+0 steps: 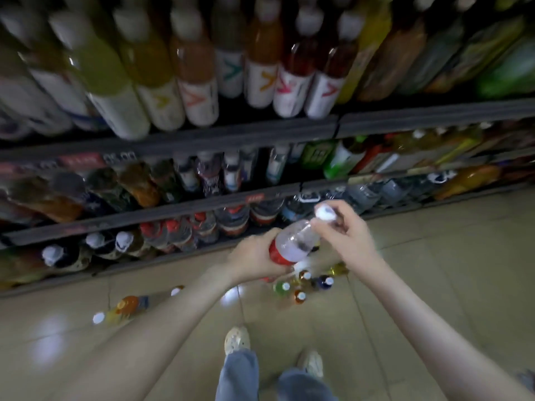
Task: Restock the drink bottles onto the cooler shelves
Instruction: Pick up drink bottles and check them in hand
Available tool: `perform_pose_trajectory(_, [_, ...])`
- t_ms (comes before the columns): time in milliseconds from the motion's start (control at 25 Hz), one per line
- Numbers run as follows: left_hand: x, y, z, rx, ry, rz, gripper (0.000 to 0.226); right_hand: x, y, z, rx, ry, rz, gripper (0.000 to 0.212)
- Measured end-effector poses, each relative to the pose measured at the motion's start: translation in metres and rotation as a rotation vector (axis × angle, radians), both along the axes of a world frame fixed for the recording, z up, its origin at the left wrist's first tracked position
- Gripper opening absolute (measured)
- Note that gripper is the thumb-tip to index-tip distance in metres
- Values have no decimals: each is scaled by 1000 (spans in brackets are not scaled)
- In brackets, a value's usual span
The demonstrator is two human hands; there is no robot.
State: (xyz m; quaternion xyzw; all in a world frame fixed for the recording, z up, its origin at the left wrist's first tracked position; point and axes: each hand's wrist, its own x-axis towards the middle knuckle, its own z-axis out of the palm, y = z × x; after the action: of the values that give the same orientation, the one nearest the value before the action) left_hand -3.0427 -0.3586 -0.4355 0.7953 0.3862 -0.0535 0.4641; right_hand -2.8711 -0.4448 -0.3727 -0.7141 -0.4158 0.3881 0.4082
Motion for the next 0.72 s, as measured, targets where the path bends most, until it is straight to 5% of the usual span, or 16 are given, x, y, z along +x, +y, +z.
perform_pose_trajectory(120, [28, -4, 69, -36, -93, 63, 69, 24, -5, 40, -21, -67, -27, 49])
perform_pose_trajectory(320, [94, -37, 153, -33, -220, 66, 26, 62, -43, 95, 109, 87, 17, 79])
perform_pose_trajectory(720, [253, -119, 238, 19, -353, 105, 20, 215, -114, 177, 265, 13, 115, 87])
